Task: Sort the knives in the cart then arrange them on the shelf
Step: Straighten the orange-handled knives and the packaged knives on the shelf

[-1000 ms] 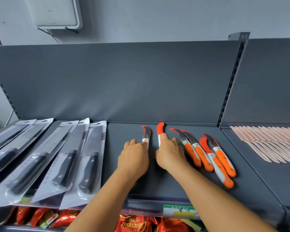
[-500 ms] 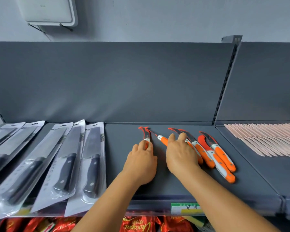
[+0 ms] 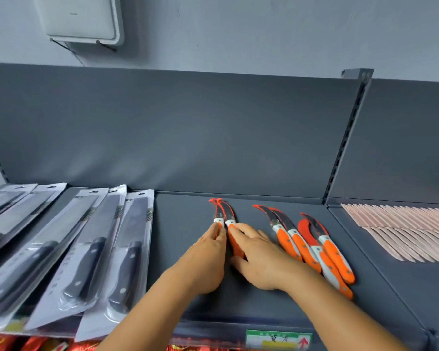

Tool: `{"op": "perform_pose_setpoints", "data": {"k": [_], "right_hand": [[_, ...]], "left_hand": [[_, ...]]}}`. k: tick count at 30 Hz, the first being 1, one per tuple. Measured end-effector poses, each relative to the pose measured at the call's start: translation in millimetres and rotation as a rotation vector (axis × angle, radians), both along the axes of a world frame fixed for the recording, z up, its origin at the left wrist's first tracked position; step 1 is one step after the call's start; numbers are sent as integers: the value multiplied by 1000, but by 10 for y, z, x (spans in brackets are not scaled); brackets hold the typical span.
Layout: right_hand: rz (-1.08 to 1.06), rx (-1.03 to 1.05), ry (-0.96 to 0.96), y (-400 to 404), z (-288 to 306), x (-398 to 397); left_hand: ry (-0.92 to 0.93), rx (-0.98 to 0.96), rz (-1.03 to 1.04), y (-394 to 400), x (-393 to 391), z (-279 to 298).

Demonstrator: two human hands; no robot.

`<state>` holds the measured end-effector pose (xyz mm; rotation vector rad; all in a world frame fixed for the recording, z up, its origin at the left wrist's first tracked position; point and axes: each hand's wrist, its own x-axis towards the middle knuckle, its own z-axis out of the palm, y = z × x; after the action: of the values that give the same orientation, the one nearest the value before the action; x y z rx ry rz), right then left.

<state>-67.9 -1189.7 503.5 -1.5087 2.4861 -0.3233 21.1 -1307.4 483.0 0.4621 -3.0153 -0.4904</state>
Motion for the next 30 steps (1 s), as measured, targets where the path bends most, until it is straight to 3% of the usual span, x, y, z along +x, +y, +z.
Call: {"op": "perform_pose_setpoints", "data": {"k": [6,17,22,30], "right_hand": [[-58,-21,38,-78,-13,-116],[-33,-71,-4,-37,16,-186],[-87,-118,62,336,164,-310],[-139,-2,4,965,175,-586]], "left_hand": [[-57,-4,78,-26,-129,18],[8,11,65,14,-175,80],[152,-27,-61,409,-181,300],[29,-164,-188,966,-480,281]]}}
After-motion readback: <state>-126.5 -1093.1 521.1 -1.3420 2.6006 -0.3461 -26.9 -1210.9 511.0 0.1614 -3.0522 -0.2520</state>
